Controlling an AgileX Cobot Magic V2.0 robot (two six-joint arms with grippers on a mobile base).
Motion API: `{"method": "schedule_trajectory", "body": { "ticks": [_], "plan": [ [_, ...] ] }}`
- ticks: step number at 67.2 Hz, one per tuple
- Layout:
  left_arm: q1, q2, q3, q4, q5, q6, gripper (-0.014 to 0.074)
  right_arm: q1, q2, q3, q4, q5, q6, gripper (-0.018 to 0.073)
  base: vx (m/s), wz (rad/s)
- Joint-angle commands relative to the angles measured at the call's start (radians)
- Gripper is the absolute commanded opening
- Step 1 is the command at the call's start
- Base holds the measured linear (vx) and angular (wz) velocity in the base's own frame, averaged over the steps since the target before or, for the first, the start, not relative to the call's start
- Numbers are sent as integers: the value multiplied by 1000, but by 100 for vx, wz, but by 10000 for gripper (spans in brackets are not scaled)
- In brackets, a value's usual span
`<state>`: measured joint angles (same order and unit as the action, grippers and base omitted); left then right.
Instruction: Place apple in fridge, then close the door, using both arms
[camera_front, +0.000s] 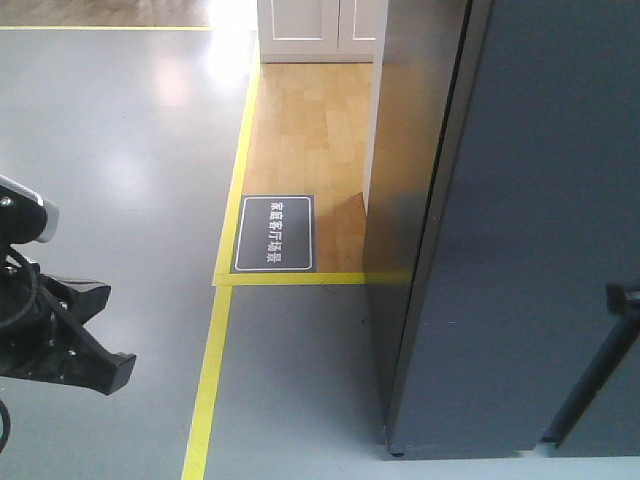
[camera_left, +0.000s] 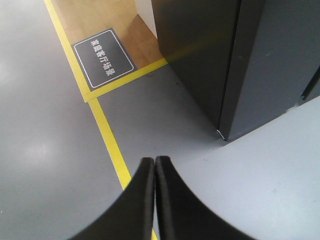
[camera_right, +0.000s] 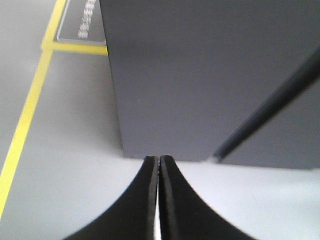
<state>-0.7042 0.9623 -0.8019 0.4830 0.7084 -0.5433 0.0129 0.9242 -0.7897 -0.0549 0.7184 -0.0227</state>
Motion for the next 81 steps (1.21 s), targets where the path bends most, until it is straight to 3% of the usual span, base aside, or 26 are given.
{"method": "schedule_trajectory", "body": {
  "ticks": [1,16,42,81],
  "plan": [
    [1,-13,-24,24,-41,-13,-6,2,-89,24,-25,14,23,-3,0,0],
    [1,-13,-24,24,-41,-13,-6,3,-280,140,-21,110,36,-3,0,0],
    [1,-13,-24,24,-41,-13,-6,117,-515,189,-5,269,55,-3,0,0],
    [1,-13,-24,24,-41,-13,-6,117,-592,189,29,270,54,-3,0,0]
  ]
}}
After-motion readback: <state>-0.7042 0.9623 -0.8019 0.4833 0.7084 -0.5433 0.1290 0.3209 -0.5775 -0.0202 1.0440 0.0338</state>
